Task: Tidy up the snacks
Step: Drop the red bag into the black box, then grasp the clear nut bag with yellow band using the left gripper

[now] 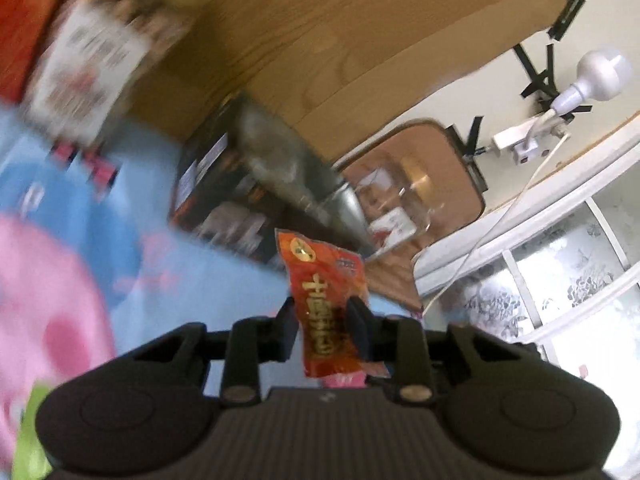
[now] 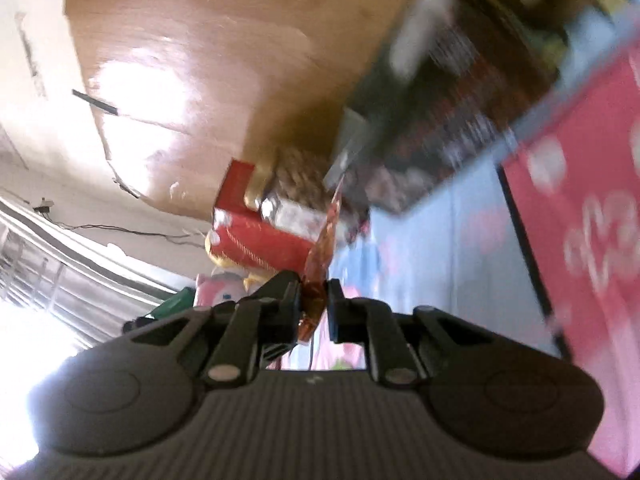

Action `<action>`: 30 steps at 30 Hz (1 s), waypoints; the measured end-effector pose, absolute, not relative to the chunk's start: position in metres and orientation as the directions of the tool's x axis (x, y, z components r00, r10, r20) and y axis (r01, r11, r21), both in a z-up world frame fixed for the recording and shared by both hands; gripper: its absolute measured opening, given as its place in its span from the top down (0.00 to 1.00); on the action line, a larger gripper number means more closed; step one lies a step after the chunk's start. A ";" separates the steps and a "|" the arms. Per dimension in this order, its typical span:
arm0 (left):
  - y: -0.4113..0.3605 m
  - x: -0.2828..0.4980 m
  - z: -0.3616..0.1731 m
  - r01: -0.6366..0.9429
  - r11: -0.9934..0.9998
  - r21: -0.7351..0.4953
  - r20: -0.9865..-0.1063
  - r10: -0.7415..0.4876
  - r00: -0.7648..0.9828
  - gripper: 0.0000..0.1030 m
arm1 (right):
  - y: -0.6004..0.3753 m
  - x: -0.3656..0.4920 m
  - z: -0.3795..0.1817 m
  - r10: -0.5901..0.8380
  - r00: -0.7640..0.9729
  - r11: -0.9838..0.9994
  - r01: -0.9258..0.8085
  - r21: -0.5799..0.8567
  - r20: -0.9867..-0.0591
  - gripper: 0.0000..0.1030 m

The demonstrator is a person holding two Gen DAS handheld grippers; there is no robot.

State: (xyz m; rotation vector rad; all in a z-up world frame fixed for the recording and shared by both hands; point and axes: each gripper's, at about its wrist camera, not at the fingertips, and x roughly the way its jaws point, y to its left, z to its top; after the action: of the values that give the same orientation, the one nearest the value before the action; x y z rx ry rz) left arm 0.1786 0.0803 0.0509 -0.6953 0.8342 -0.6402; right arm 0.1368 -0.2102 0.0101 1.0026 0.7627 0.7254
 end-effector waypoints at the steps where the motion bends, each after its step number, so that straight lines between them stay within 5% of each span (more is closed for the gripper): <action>1: 0.076 0.187 0.058 0.246 0.623 -0.743 -0.436 -0.729 0.527 0.74 | -0.210 0.143 0.022 0.799 0.556 0.396 -0.202 0.896 -0.228 0.84; 8: 0.043 0.260 0.079 0.212 0.793 -0.570 -0.540 -0.557 0.631 0.74 | -0.180 0.212 0.063 0.611 0.698 0.688 -0.235 0.686 -0.374 0.81; 13: 0.046 0.267 0.073 0.169 0.830 -0.531 -0.561 -0.494 0.664 0.72 | -0.158 0.224 0.064 0.459 0.772 0.855 -0.249 0.454 -0.440 0.60; 19: 0.057 0.213 0.072 0.266 0.818 -0.511 -0.565 -0.553 0.613 0.69 | -0.194 0.167 0.048 0.520 0.762 0.794 -0.266 0.546 -0.386 0.60; 30: 0.039 0.112 0.018 0.390 0.730 -0.561 -0.628 -0.682 0.374 0.52 | -0.235 0.021 -0.019 0.588 0.634 0.727 -0.142 0.672 -0.503 0.58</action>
State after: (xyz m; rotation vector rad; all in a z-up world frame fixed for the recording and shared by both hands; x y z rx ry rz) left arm 0.1124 0.0392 0.0184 -0.3449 0.9651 -0.7043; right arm 0.0209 -0.2351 -0.0188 0.6334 0.7801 0.4504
